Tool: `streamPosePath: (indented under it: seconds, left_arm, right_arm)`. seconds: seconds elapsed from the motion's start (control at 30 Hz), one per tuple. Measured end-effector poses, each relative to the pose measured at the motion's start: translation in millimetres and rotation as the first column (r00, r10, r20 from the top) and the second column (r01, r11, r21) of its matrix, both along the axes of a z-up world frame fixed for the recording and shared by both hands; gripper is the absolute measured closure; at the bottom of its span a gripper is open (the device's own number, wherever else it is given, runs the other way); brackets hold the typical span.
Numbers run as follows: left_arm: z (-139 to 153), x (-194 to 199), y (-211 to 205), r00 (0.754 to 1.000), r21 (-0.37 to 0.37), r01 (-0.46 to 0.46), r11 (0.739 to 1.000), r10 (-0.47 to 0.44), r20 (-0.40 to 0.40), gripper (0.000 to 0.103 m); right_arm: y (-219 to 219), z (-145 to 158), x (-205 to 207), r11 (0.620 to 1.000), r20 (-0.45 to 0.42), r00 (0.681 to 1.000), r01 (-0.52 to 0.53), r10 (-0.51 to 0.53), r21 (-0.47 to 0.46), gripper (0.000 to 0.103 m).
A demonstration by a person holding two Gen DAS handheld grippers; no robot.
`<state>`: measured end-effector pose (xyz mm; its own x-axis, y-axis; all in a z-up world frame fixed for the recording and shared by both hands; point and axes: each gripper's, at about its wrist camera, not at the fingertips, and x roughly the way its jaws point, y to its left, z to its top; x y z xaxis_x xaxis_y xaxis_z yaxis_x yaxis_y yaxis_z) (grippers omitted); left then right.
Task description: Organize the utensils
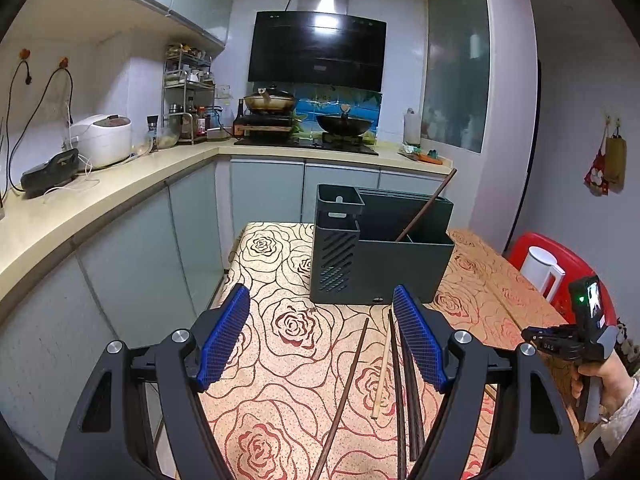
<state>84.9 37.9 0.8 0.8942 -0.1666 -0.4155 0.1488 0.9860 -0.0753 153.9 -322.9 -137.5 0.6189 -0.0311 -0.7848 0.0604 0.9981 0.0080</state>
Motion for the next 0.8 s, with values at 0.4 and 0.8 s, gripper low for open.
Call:
streamPosePath:
  seconds: [0.4,0.8]
  left_arm:
    - [3,-4,3,1.000,-0.007,-0.007,1.000,0.007,0.010,0.031]
    - [-4,-1,-1,1.000,-0.015,-0.002,1.000,0.001,-0.015,0.031]
  right_arm:
    - [1,88,-34,0.999,0.220,0.975,-0.039,0.031,0.034,0.096]
    - [-1,187,-24,0.991,0.415,0.907,-0.114,0.073,0.074,0.096]
